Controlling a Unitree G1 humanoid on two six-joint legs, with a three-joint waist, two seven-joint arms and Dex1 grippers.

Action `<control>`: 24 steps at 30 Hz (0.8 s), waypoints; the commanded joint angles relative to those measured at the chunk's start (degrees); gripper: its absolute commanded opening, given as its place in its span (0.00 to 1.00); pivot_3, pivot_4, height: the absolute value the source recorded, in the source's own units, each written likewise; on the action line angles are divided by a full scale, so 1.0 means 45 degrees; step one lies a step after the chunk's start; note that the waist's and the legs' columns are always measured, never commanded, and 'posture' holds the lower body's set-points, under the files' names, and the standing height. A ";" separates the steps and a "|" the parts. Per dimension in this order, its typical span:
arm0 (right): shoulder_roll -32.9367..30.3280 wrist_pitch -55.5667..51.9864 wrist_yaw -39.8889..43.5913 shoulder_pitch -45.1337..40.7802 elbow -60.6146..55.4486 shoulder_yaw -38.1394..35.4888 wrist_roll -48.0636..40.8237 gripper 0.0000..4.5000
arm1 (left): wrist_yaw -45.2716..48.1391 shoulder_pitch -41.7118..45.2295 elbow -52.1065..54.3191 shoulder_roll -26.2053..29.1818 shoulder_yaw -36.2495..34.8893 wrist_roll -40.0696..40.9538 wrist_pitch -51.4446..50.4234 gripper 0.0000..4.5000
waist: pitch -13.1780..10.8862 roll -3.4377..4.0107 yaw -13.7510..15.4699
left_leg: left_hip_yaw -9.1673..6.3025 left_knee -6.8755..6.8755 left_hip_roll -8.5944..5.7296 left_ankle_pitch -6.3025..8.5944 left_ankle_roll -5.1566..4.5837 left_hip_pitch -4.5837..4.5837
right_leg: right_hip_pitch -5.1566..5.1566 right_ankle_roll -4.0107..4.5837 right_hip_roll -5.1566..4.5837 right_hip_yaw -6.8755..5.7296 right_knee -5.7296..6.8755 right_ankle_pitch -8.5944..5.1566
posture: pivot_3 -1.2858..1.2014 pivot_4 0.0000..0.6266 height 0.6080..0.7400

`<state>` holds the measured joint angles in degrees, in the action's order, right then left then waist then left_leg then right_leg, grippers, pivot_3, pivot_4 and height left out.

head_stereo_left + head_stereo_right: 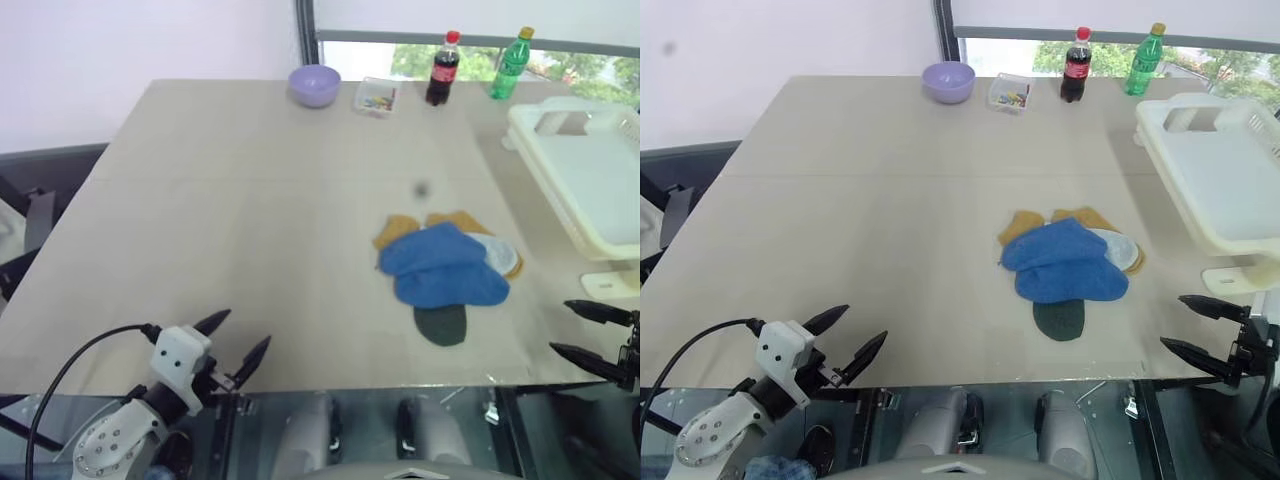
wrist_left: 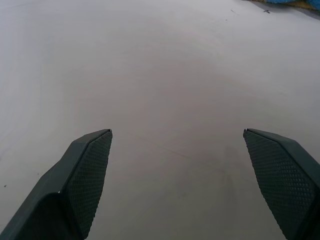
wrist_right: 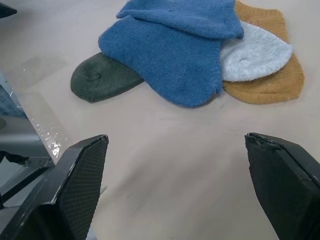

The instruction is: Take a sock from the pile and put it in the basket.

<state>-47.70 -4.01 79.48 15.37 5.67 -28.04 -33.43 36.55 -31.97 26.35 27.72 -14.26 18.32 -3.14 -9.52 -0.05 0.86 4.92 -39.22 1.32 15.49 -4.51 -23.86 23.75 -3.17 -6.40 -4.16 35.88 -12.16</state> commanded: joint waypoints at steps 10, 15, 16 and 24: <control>0.0656 -0.0276 -0.0305 -0.0085 -0.1780 0.0517 -0.0333 0.99 | 0.0830 -0.1733 0.0752 0.0101 -0.1470 0.0477 0.0717 1.00 | -0.0002 0.0003 0.0039 | -0.0002 0.0010 0.0004 0.0002 0.0004 -0.0004 | 0.0010 -0.0037 -0.0017 0.0003 -0.0005 -0.0023 | 0.52 0.24 0.95; 0.0765 -0.0374 -0.0391 0.0069 -0.2000 0.0513 -0.0361 0.99 | 0.1065 -0.1856 0.0972 0.0200 -0.1830 0.1067 0.0463 1.00 | -0.0003 0.0004 -0.0008 | -0.0006 0.0014 0.0005 0.0003 0.0004 -0.0009 | 0.0014 -0.0034 -0.0013 0.0004 -0.0006 -0.0024 | 0.52 0.24 0.95; 0.0739 -0.0411 -0.0382 0.0080 -0.2026 0.0474 -0.0399 0.99 | 0.1187 -0.1882 0.0965 0.0193 -0.1799 0.1111 0.0567 1.00 | -0.0002 0.0005 -0.0008 | -0.0007 0.0014 0.0005 0.0003 0.0004 -0.0010 | 0.0015 -0.0034 -0.0013 0.0004 -0.0006 -0.0024 | 0.52 0.24 0.95; 0.0558 -0.0132 -0.0248 -0.0117 -0.1328 0.0373 -0.0148 0.99 | 0.1626 -0.1709 0.0706 -0.0118 -0.1166 0.1151 0.1065 1.00 | -0.0002 0.0004 -0.0009 | 0.0001 0.0013 0.0004 0.0003 0.0004 -0.0010 | 0.0015 -0.0035 -0.0009 0.0004 -0.0006 -0.0024 | 0.52 0.24 0.95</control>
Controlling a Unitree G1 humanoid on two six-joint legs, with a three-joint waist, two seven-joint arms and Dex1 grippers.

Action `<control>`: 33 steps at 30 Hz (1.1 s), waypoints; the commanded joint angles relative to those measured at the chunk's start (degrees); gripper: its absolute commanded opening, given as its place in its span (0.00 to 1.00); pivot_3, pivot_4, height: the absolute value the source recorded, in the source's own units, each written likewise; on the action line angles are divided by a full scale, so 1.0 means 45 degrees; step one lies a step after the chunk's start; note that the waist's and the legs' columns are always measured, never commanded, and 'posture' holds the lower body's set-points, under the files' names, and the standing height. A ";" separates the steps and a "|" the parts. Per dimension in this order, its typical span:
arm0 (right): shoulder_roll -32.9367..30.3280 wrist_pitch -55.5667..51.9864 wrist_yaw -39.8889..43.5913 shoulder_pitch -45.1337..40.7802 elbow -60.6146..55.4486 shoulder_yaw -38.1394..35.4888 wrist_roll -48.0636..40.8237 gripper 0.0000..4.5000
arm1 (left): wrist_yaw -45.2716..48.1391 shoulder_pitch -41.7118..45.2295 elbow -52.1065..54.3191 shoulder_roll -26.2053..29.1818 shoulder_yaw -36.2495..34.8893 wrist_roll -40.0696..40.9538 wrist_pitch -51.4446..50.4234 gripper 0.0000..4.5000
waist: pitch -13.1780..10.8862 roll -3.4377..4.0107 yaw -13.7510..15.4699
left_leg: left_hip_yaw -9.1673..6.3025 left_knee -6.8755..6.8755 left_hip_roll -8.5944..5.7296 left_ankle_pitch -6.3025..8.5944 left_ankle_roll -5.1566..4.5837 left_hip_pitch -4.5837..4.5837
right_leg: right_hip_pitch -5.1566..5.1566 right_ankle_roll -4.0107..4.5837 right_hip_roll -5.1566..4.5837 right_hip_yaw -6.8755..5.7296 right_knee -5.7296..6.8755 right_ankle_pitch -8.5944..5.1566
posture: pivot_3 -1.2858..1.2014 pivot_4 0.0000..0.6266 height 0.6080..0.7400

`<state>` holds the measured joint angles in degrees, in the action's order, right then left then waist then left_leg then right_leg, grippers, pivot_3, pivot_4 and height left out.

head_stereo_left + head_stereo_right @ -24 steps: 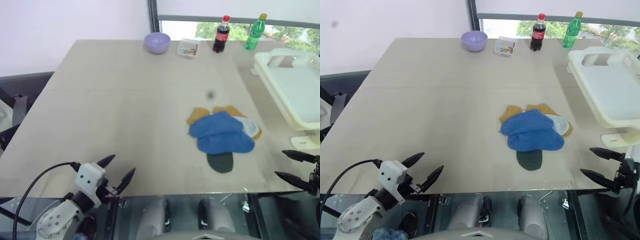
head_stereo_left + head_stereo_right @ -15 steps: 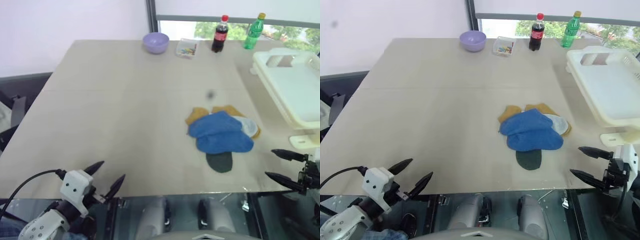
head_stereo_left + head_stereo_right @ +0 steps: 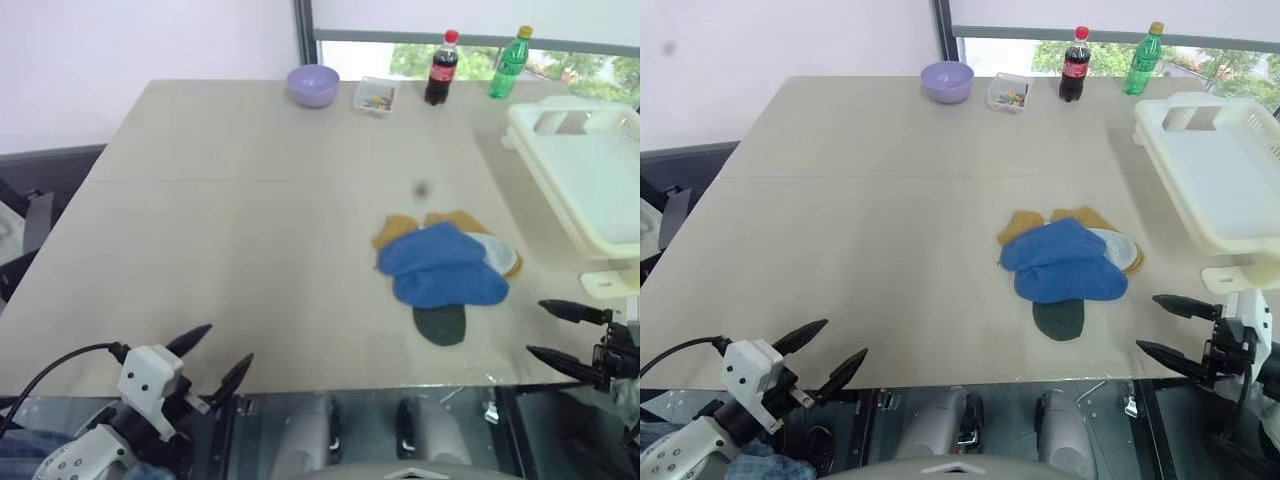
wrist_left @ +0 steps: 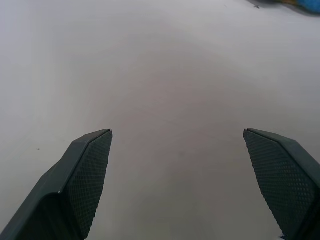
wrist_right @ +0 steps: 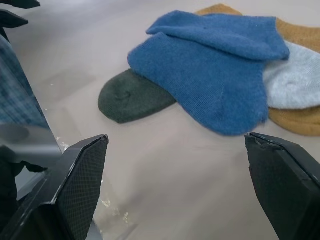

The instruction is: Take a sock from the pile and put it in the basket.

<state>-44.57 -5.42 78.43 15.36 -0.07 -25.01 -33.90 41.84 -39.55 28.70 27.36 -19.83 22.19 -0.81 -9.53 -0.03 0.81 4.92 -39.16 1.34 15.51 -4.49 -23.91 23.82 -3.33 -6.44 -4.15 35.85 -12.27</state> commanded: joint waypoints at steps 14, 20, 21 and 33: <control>-0.0879 -0.0414 -0.0667 -0.3198 -0.1224 0.1507 0.0617 0.99 | 0.1367 0.1686 0.1249 0.1175 -0.0453 0.2393 -0.0349 1.00 | 0.0002 0.0007 0.0000 | -0.0008 -0.0002 0.0024 -0.0009 -0.0009 0.0001 | 0.0001 0.0057 0.0068 -0.0009 0.0004 0.0028 | 0.52 0.24 0.95; 0.0179 -0.1112 -0.3058 -0.5425 -0.2037 0.4122 0.2556 0.99 | 0.2771 0.1582 0.1207 0.1855 -0.1115 0.3235 -0.0045 1.00 | -0.0003 -0.0001 -0.0053 | 0.0025 -0.0006 0.0013 -0.0003 0.0004 0.0002 | 0.0008 0.0052 0.0072 0.0012 0.0003 0.0031 | 0.52 0.24 0.95; 0.0316 -0.1040 -0.3509 -0.5969 -0.1721 0.4566 0.3193 0.99 | 0.2763 0.1678 0.1132 0.1879 -0.1183 0.3143 0.0005 1.00 | -0.0002 -0.0002 -0.0055 | 0.0025 -0.0006 0.0009 -0.0003 0.0005 0.0003 | 0.0009 0.0052 0.0069 0.0012 0.0003 0.0031 | 0.52 0.24 0.95; 0.1501 -0.0324 -0.4159 -0.8507 -0.0208 0.7324 0.5680 0.99 | 0.2926 0.1804 0.1187 0.1687 -0.0831 0.2739 -0.0045 1.00 | -0.0004 -0.0002 -0.0022 | 0.0038 -0.0010 -0.0009 -0.0071 0.0004 -0.0022 | 0.0007 0.0056 0.0091 0.0005 -0.0002 0.0031 | 0.52 0.24 0.95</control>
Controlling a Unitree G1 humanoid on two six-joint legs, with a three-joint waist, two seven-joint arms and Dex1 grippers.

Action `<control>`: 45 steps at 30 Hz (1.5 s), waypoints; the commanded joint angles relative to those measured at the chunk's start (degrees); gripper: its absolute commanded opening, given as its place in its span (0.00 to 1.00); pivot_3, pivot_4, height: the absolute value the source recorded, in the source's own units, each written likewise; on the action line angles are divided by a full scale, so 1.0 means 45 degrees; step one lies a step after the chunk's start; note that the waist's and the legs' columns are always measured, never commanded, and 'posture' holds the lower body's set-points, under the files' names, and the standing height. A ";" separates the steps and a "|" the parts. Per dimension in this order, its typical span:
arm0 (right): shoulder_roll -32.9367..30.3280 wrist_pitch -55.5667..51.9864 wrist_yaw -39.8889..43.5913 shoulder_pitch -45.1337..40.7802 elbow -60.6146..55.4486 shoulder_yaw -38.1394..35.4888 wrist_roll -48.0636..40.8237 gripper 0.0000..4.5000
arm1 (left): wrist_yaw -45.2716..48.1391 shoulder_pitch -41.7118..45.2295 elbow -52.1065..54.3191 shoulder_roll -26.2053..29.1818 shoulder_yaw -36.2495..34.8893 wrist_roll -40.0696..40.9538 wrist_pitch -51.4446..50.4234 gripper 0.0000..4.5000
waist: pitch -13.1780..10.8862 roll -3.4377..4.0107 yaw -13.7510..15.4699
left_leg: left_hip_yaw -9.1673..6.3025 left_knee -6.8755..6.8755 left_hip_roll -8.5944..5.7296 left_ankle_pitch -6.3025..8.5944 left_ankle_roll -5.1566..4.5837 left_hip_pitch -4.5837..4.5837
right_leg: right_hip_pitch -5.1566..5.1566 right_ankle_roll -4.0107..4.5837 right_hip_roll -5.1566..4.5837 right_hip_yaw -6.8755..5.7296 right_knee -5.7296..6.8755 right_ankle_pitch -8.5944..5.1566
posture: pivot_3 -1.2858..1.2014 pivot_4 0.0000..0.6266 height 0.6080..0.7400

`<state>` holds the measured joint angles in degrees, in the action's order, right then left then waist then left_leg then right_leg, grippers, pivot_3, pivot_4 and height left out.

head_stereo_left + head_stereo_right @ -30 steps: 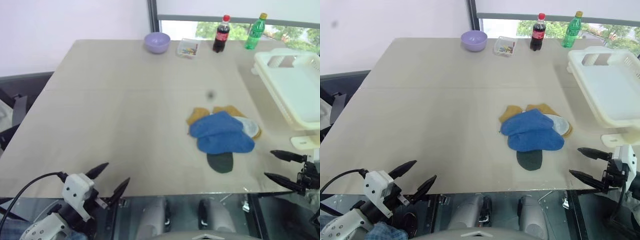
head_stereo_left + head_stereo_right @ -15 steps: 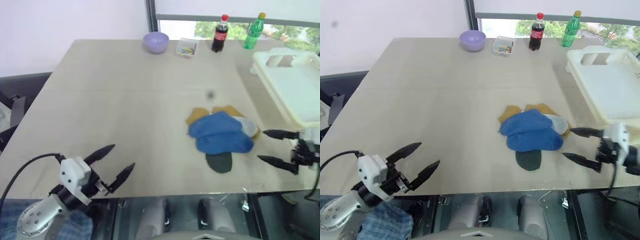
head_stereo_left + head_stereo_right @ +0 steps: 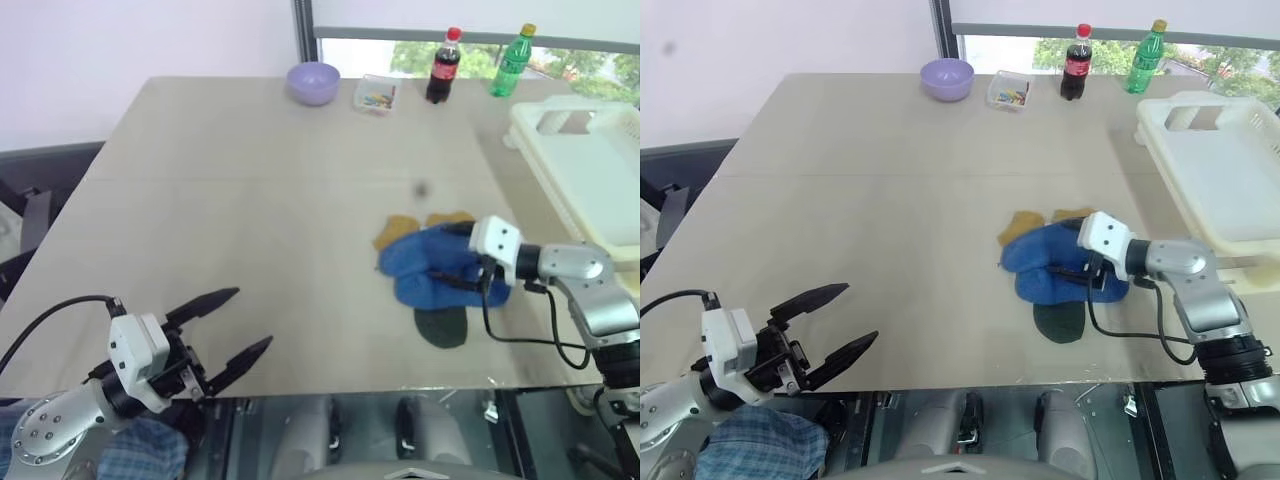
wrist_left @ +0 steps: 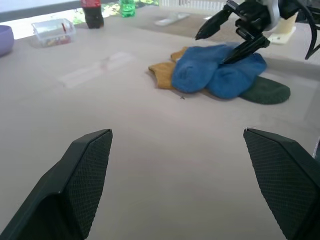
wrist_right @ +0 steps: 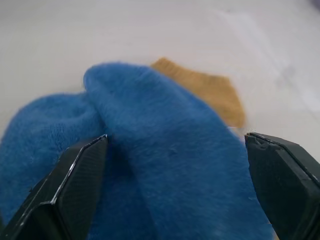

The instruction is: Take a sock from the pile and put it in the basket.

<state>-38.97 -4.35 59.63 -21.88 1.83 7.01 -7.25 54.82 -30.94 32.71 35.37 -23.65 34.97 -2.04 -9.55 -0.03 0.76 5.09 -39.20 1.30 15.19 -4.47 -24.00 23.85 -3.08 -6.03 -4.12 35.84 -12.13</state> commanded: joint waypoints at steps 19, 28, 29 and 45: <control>0.1026 -0.1530 -0.0319 -0.1690 0.0169 0.1325 0.0873 0.41 | -0.0060 0.0193 0.0225 -0.0188 0.0364 -0.0223 0.0071 1.00 | -0.0001 0.0001 -0.0031 | -0.0005 0.0000 0.0007 -0.0002 0.0010 0.0010 | 0.0008 0.0000 0.0005 -0.0004 0.0010 0.0004 | 0.52 0.24 0.95; 0.1113 -0.2054 -0.0031 -0.1659 -0.0581 0.1074 0.0218 0.01 | -0.0077 0.0330 0.0165 -0.0267 0.0460 -0.0235 0.0048 1.00 | -0.0001 0.0002 -0.0038 | -0.0007 0.0000 0.0009 -0.0002 0.0010 0.0012 | 0.0008 0.0000 0.0007 -0.0004 0.0012 0.0004 | 0.52 0.24 0.95; 0.1147 -0.2327 -0.0010 -0.1640 -0.0791 0.1024 0.0024 0.01 | -0.0060 0.0327 0.0156 -0.0274 0.0459 -0.0225 0.0053 1.00 | -0.0001 0.0002 -0.0040 | -0.0006 0.0000 0.0009 -0.0002 0.0010 0.0012 | 0.0009 0.0000 0.0006 -0.0004 0.0012 0.0004 | 0.52 0.24 0.95; 0.2997 -0.6326 -0.1233 -0.2806 -0.3016 0.4322 0.0925 0.01 | 0.0098 0.1056 -0.0450 -0.0114 0.0522 -0.0216 -0.0048 1.00 | -0.0002 0.0004 -0.0205 | -0.0016 0.0004 0.0015 0.0029 0.0063 0.0008 | 0.0014 0.0003 0.0004 -0.0014 0.0013 0.0005 | 0.52 0.24 0.95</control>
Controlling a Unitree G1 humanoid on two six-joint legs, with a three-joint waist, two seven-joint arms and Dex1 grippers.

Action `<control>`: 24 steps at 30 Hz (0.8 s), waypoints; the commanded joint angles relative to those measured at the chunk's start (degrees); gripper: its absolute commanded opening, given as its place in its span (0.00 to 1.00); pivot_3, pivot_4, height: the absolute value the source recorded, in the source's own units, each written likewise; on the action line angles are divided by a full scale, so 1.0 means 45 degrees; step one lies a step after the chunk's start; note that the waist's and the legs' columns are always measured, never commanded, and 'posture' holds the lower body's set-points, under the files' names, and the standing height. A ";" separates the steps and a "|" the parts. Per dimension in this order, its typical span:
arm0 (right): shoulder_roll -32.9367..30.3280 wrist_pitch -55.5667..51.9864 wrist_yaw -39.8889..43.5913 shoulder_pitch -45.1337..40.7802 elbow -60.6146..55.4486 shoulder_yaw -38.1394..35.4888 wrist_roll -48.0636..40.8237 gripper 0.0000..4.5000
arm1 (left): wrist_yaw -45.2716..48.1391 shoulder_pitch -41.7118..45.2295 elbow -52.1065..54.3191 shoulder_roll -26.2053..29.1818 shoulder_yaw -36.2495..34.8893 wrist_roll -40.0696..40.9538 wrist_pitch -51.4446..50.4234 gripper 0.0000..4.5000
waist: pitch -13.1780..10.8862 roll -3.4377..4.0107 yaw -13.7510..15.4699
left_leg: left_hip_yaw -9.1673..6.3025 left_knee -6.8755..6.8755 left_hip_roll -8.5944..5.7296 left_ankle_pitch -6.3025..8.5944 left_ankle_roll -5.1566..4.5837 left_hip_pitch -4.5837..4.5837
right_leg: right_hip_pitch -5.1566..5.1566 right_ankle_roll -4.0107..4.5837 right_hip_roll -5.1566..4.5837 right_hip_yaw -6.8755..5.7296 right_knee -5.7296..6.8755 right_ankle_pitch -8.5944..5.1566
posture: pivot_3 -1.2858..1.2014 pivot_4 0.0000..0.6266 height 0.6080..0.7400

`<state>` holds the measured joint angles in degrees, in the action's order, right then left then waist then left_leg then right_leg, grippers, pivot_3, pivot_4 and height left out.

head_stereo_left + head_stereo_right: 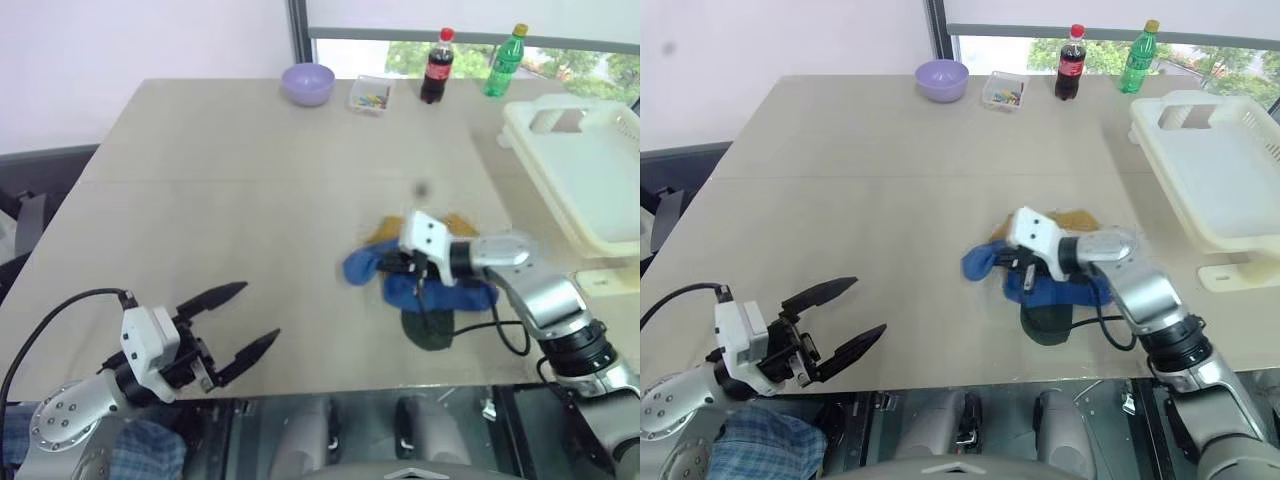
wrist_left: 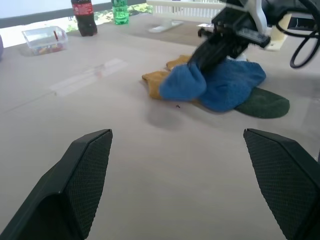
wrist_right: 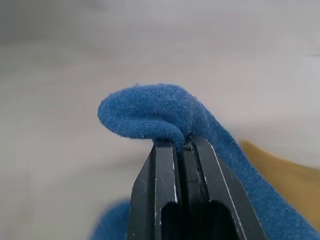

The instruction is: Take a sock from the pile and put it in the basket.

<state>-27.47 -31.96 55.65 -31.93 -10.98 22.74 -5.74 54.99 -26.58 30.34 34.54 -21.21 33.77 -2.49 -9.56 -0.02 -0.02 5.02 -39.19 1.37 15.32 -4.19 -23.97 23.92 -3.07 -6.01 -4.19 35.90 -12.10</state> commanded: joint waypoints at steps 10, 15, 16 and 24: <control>0.4113 -0.1328 -0.1713 -0.2251 0.1949 0.3479 0.2131 0.15 | 0.0060 -0.0063 0.0035 -0.0035 -0.0285 0.0127 0.0171 1.00 | 0.0000 0.0001 -0.0244 | -0.0005 0.0011 0.0002 -0.0015 0.0029 0.0000 | 0.0002 0.0000 0.0012 -0.0008 0.0008 0.0001 | 0.52 0.24 0.95; 0.5277 -0.1970 -0.2241 -0.2158 0.1666 0.3153 0.1875 0.65 | -0.0035 -0.0151 0.0107 -0.0127 -0.0282 0.0138 0.0199 1.00 | 0.0004 -0.0005 -0.0200 | -0.0012 0.0027 0.0003 -0.0027 0.0057 -0.0001 | 0.0009 -0.0001 0.0014 -0.0019 0.0012 0.0001 | 0.52 0.24 0.95; 0.5389 -0.2380 -0.2309 -0.2041 0.1267 0.2885 0.1651 0.77 | -0.0032 -0.0168 0.0106 -0.0130 -0.0273 0.0132 0.0204 1.00 | 0.0004 -0.0006 -0.0199 | -0.0009 0.0027 0.0000 -0.0026 0.0059 -0.0001 | 0.0008 -0.0001 0.0007 -0.0019 0.0011 0.0001 | 0.52 0.24 0.95; 0.2840 -0.4257 -0.1770 -0.1651 -0.1338 0.1180 0.0741 0.97 | -0.0319 0.0778 -0.0450 -0.0110 0.0207 0.0146 -0.0240 1.00 | 0.0004 -0.0006 -0.0148 | -0.0022 0.0028 -0.0004 -0.0028 0.0069 -0.0001 | 0.0009 -0.0001 0.0004 -0.0028 0.0012 0.0001 | 0.52 0.24 0.95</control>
<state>-13.68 -49.99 47.08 -39.55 -13.57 30.58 -1.07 54.28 -24.08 28.06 34.12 -20.84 33.79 -2.90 -9.54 -0.04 -0.69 4.92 -39.06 1.35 15.19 -3.88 -23.97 23.96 -3.07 -6.00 -4.31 35.95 -12.10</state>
